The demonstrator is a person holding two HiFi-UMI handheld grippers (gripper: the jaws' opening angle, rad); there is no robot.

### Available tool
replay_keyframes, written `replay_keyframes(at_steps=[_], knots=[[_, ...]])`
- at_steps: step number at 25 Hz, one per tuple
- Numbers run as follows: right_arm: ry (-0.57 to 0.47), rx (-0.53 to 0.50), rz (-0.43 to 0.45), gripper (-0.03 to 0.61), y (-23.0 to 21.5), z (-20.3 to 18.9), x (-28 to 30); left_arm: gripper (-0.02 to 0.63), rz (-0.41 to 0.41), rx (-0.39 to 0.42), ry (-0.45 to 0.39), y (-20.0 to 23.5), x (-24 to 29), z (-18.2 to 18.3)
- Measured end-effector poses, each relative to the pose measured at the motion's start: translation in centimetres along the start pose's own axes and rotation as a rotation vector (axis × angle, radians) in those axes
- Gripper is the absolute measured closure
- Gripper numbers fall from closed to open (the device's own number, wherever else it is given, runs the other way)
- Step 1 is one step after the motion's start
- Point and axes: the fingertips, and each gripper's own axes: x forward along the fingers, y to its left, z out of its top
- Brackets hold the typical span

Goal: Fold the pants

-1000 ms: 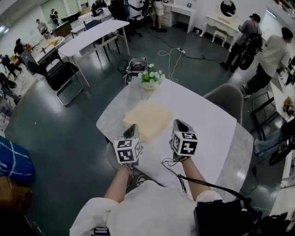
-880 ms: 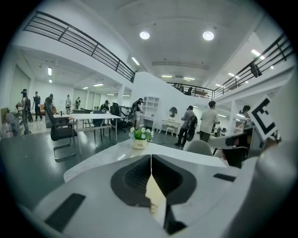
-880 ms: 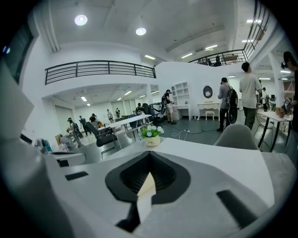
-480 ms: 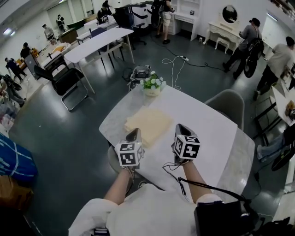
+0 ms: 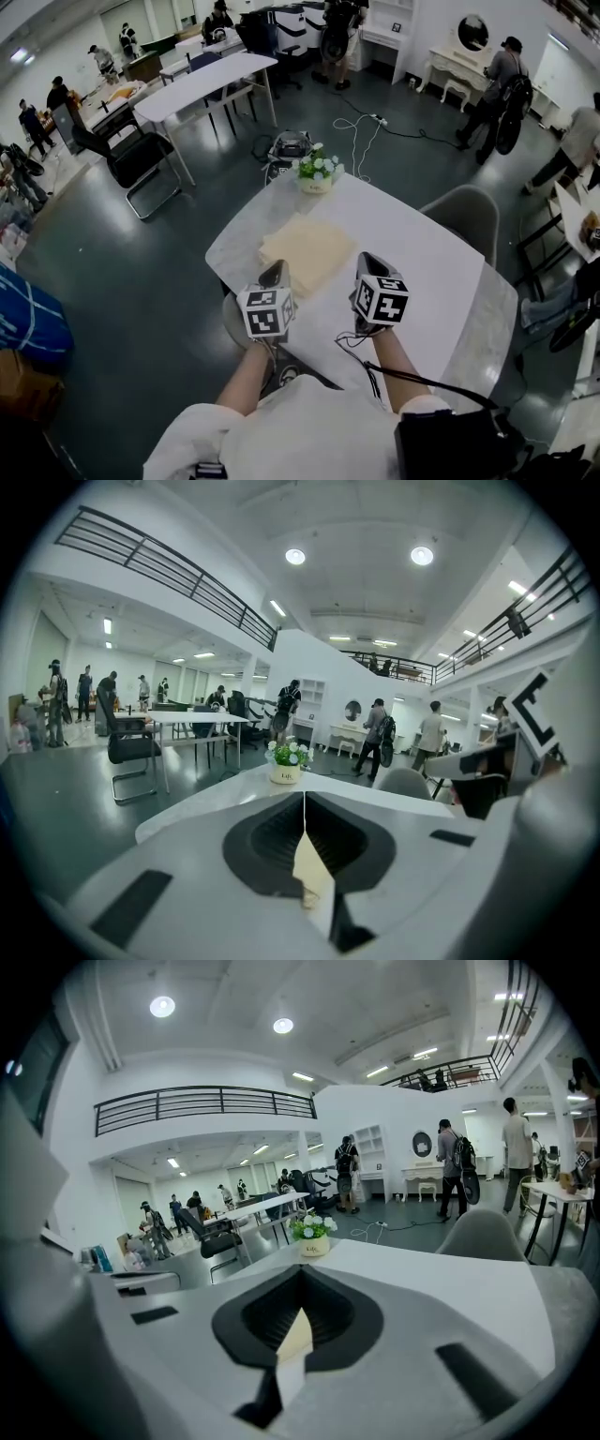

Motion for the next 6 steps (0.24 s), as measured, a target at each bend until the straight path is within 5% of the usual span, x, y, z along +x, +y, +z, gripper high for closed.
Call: replay_keyframes(at_steps=[6], knots=[[0.003,-0.009,-0.002,0.588,1.0,-0.1,0.6,0.604,0.014,-0.021,-0.004,1.7,0.1,0.0]])
